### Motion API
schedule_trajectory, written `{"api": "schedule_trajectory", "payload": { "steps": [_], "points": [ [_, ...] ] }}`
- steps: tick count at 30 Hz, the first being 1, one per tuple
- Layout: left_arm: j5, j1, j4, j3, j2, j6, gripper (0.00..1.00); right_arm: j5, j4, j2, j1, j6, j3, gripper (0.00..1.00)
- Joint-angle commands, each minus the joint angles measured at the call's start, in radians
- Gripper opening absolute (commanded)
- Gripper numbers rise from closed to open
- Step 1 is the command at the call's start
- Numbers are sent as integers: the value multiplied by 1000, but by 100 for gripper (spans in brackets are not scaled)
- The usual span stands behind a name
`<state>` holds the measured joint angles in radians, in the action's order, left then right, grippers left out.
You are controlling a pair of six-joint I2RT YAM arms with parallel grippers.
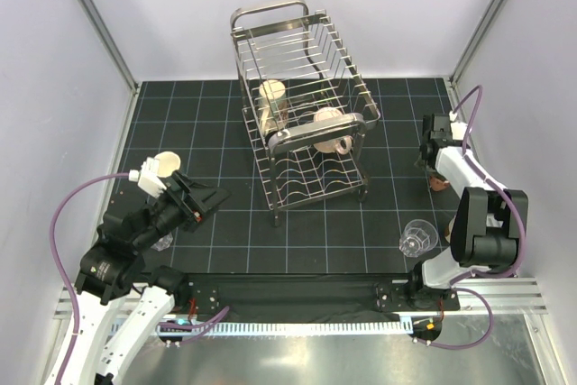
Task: Load the cups into the dish rack
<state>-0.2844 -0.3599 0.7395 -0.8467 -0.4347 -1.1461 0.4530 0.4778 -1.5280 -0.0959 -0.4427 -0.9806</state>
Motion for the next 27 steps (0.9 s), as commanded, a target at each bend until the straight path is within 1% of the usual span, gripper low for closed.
{"api": "schedule_trajectory", "payload": {
  "steps": [1,2,4,5,6,9,11,14,15,16,18,19,21,22,27],
  "points": [
    [-18,-2,5,-18,-6,17,80,4,-39,-4,-5,-19,8,46],
    [-18,-2,4,-18,-4,17,80,6,-41,-6,-4,-14,10,43],
    [-18,-4,1,-17,-6,16,80,9,-39,-1,-5,-10,10,34],
    [-18,-2,1,-17,-6,17,80,12,-39,2,-7,-7,8,28],
    [-18,-2,1,-17,-6,16,80,10,-38,5,-7,-2,5,16],
    [-18,-4,0,-17,-6,17,80,-11,-27,60,-7,9,-10,4],
    [-22,-2,-6,-18,-6,16,80,-39,-18,113,-7,19,-35,4],
    [-38,-2,-34,-18,-4,19,81,-138,7,172,-7,39,-93,4],
    [-50,-2,-57,-18,-3,17,81,-169,5,216,-7,41,-108,4],
    [-55,-2,-67,-18,-1,17,82,-238,7,245,-7,45,-137,4],
    [-82,-4,-107,-18,2,23,82,-305,-2,326,-7,44,-170,4],
    [-94,-2,-144,-18,1,23,83,-386,-7,351,-7,33,-205,4],
    [-123,-2,-178,-32,-4,31,86,-465,-10,418,-7,19,-248,4],
    [-133,-4,-218,-35,-13,32,88,-532,-11,437,-7,-3,-294,4],
    [-190,-4,-322,-90,-67,51,95,-694,-68,549,-7,-100,-421,4]
  ]
}}
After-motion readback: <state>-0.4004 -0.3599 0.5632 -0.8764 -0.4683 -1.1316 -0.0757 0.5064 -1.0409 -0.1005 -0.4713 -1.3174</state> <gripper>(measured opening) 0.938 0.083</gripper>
